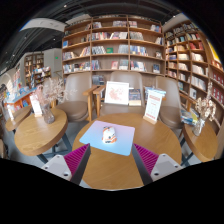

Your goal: Arrange mouse

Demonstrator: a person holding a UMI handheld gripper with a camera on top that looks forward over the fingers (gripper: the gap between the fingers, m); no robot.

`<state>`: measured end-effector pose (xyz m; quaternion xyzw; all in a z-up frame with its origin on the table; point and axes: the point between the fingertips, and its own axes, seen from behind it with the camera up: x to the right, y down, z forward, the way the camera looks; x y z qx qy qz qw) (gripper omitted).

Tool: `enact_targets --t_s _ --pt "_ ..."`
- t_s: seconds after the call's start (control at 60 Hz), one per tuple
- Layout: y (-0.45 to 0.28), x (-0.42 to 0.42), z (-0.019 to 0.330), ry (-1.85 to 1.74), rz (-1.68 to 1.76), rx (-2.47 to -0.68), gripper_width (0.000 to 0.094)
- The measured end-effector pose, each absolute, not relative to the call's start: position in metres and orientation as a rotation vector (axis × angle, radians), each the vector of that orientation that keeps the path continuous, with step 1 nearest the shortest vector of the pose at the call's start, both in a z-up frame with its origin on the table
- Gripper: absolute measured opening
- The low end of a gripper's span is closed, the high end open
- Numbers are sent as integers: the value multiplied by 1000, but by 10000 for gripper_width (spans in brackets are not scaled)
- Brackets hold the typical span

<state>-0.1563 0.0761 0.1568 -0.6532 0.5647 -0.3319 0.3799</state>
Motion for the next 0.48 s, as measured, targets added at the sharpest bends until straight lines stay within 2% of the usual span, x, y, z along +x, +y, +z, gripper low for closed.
enact_targets --t_s 0.283,0.483 --pt "46 -233 158 1413 -916 -1652 855" --pt "37 -258 141 1425 -902 -1659 855"
